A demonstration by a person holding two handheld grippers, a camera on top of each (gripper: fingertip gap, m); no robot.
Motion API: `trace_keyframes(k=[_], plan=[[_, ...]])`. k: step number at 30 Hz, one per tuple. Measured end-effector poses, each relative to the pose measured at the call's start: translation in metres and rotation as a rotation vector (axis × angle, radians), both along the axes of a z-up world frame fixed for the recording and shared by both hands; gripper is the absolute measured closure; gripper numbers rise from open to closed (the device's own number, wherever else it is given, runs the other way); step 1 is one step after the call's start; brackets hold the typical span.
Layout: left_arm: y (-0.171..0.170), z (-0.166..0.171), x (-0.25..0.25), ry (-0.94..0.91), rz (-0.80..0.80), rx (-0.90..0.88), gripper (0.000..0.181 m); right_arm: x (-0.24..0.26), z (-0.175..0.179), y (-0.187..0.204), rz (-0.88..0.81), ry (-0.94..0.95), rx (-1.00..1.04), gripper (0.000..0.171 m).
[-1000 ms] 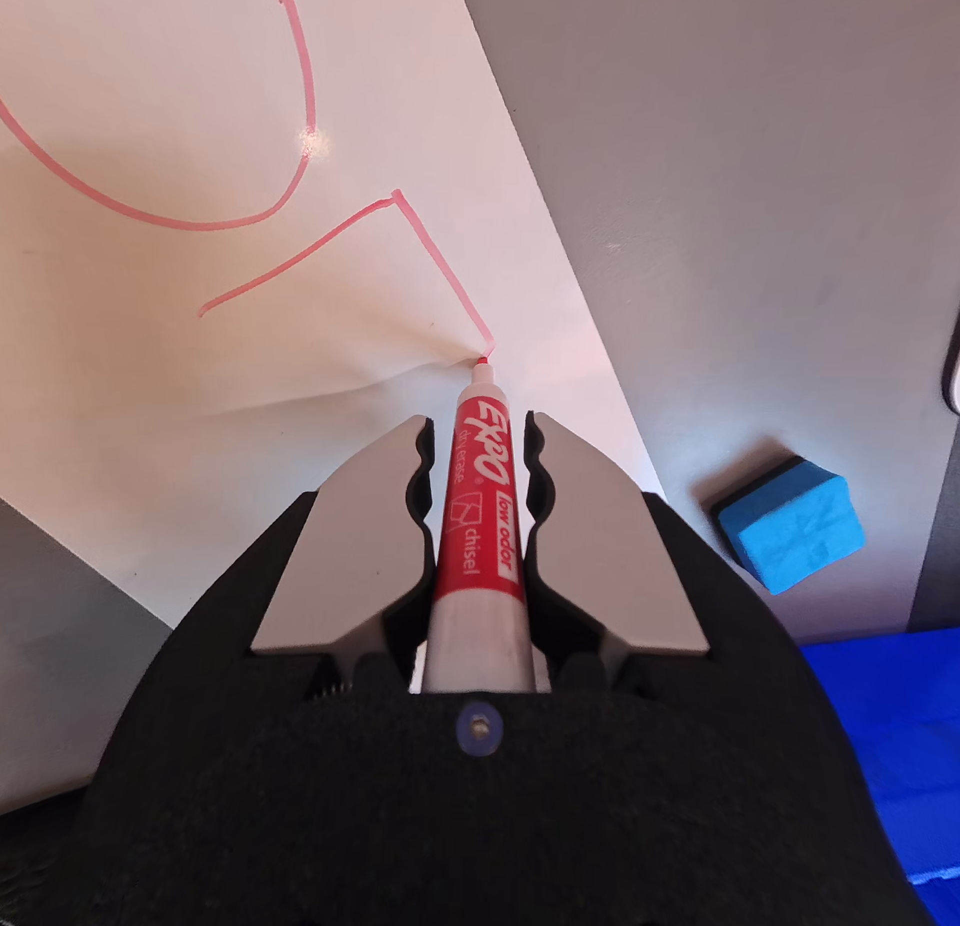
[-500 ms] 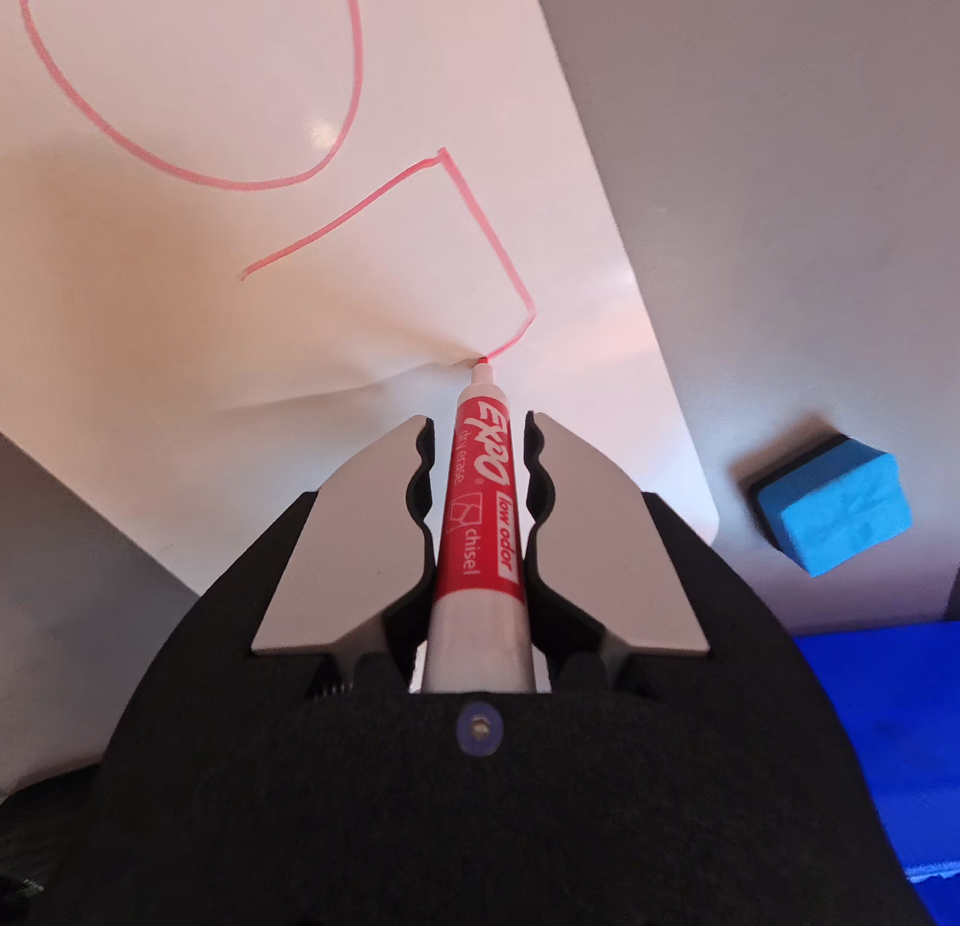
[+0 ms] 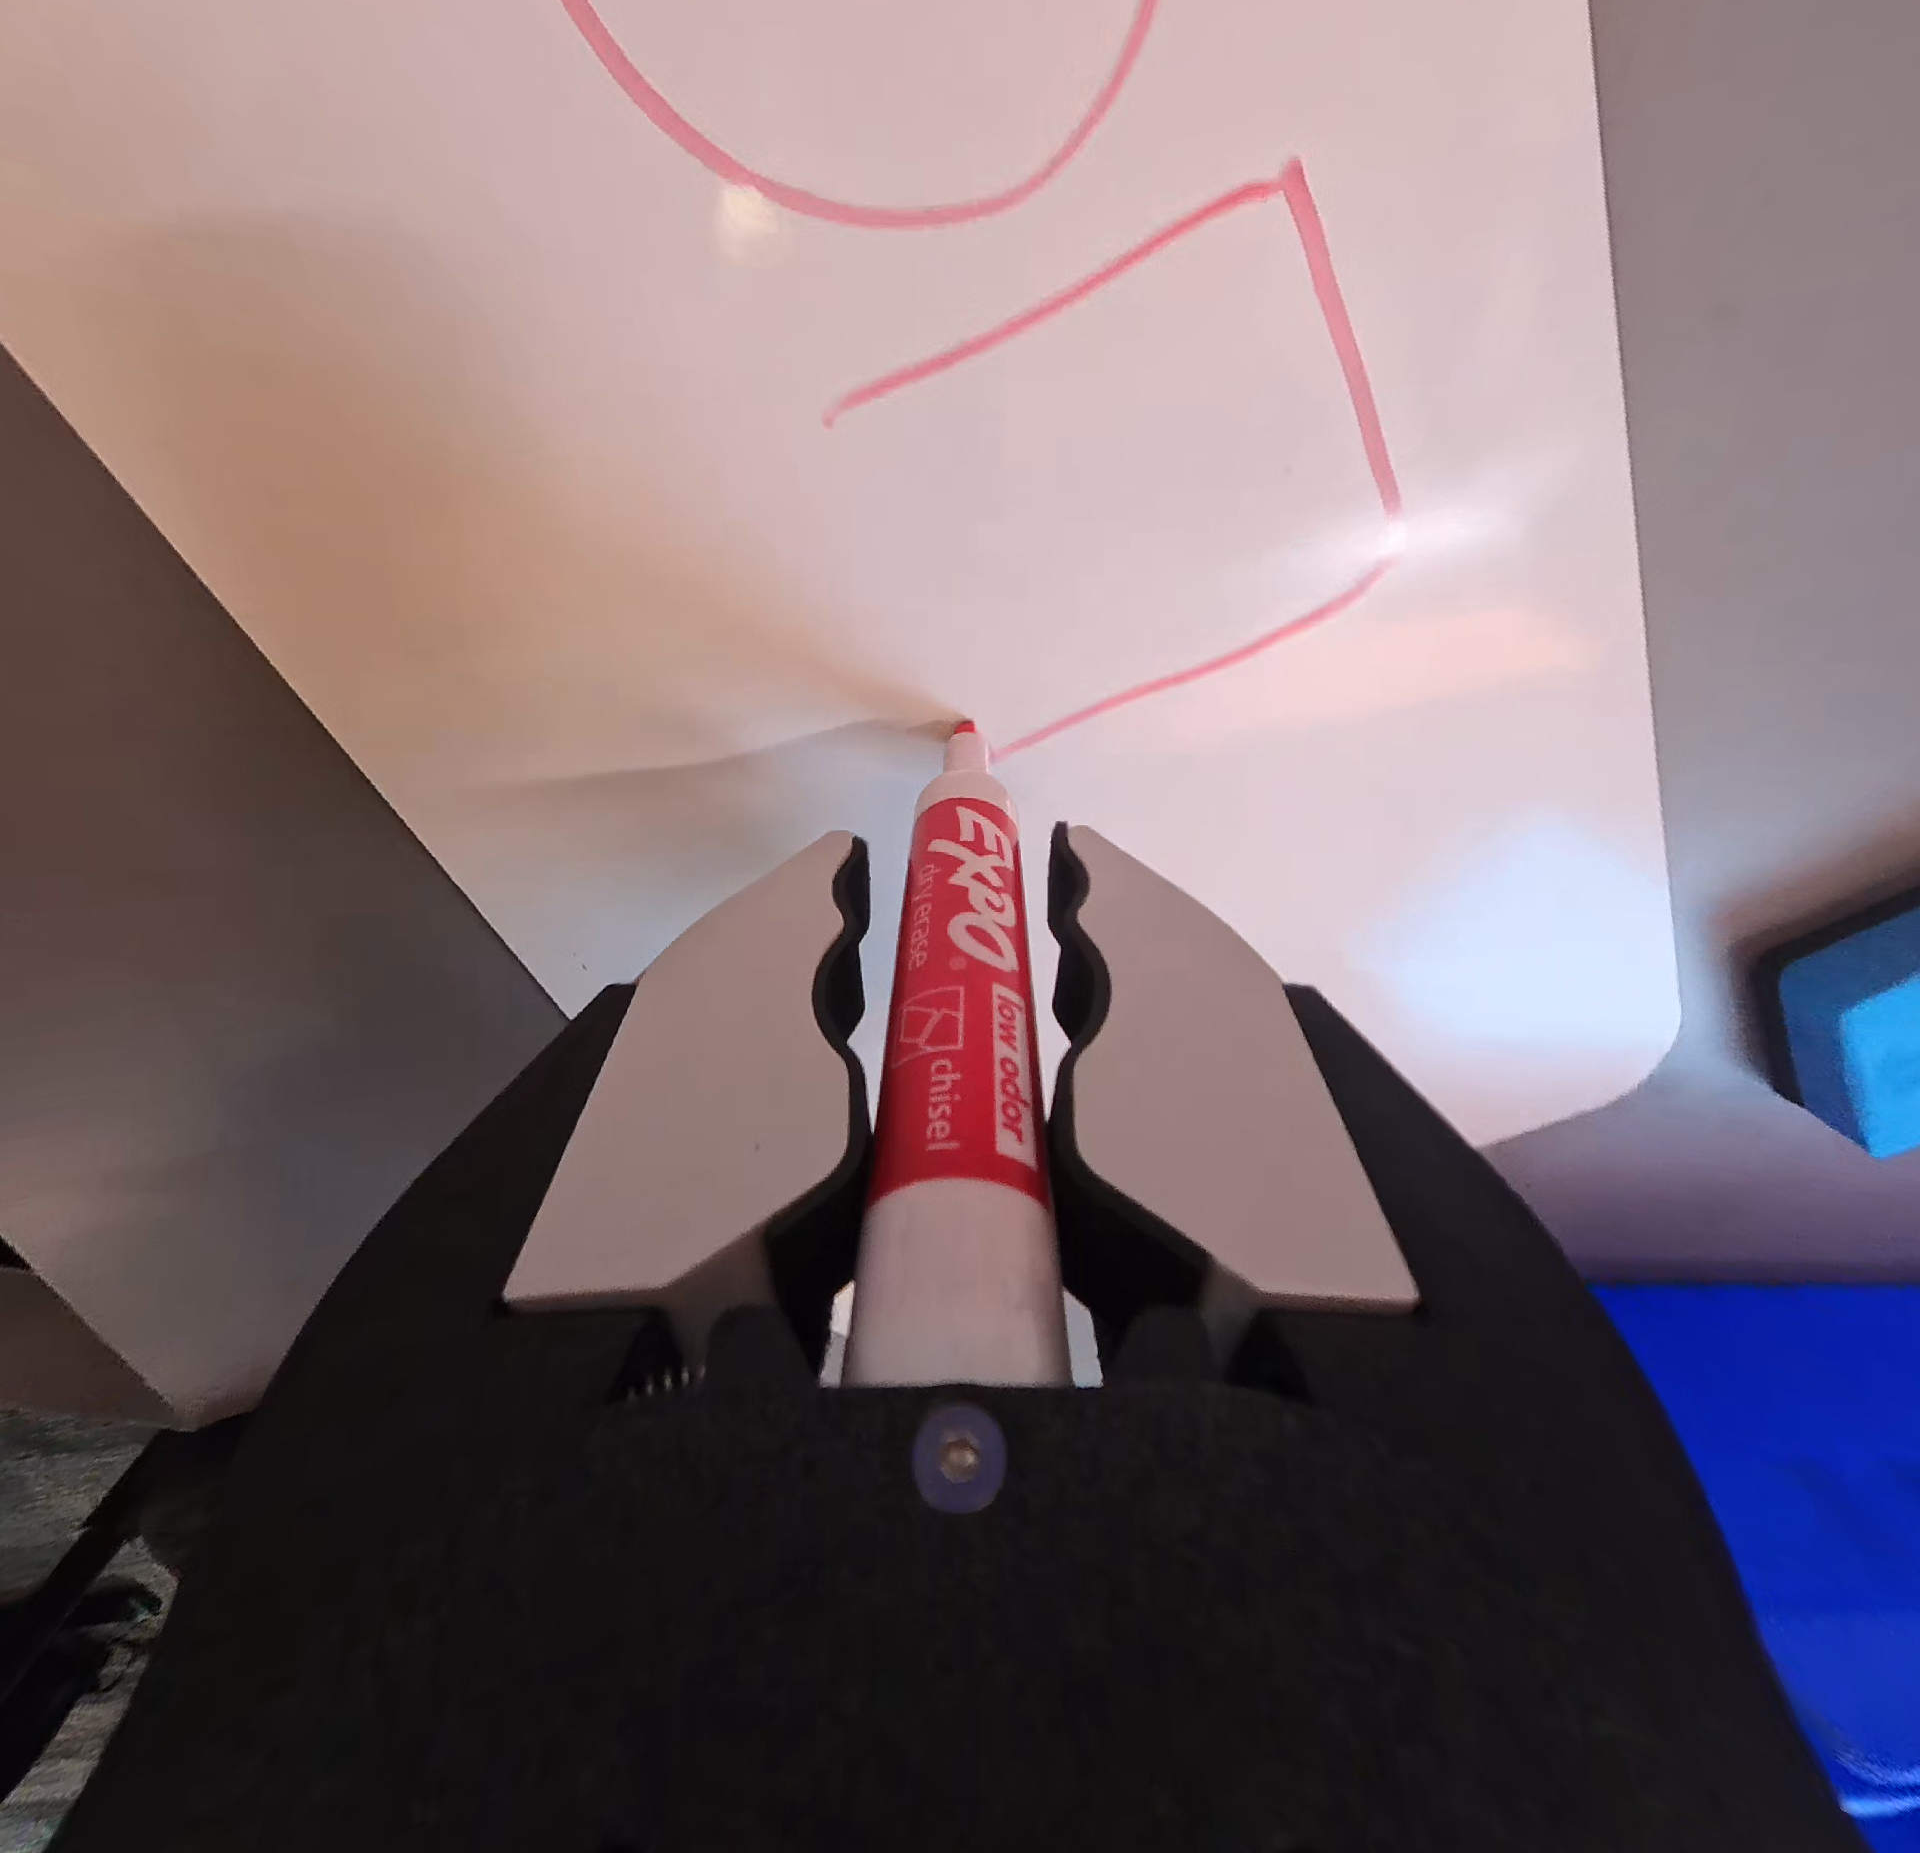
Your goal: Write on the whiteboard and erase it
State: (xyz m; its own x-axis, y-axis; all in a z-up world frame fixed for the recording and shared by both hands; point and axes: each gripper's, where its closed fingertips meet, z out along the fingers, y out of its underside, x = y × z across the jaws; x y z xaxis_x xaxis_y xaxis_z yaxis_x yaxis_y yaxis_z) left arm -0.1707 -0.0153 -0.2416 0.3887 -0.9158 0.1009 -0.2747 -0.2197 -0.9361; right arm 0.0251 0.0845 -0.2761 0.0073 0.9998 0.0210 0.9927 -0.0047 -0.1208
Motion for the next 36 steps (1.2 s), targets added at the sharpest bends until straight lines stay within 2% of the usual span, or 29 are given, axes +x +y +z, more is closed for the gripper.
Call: trace_keyframes(k=[10,13,16,22,36], plan=[[-0.001,0.000,0.000,-0.002,0.000,0.001,0.161,-0.056,0.000,-0.022,0.121,0.106,-0.012,0.137],[-0.001,0.000,0.000,-0.002,-0.001,0.001,0.161,-0.049,0.017,-0.009,0.038,0.200,-0.026,0.137],[-0.001,0.000,0.000,-0.003,-0.002,-0.002,0.161,-0.018,0.026,0.019,-0.061,0.221,0.036,0.137],[-0.001,0.000,0.000,-0.005,0.000,-0.007,0.161,0.014,0.011,0.051,-0.198,0.253,0.029,0.137],[-0.002,0.001,-0.001,-0.012,0.002,-0.012,0.161,0.001,-0.003,0.044,-0.130,0.188,0.000,0.137]])
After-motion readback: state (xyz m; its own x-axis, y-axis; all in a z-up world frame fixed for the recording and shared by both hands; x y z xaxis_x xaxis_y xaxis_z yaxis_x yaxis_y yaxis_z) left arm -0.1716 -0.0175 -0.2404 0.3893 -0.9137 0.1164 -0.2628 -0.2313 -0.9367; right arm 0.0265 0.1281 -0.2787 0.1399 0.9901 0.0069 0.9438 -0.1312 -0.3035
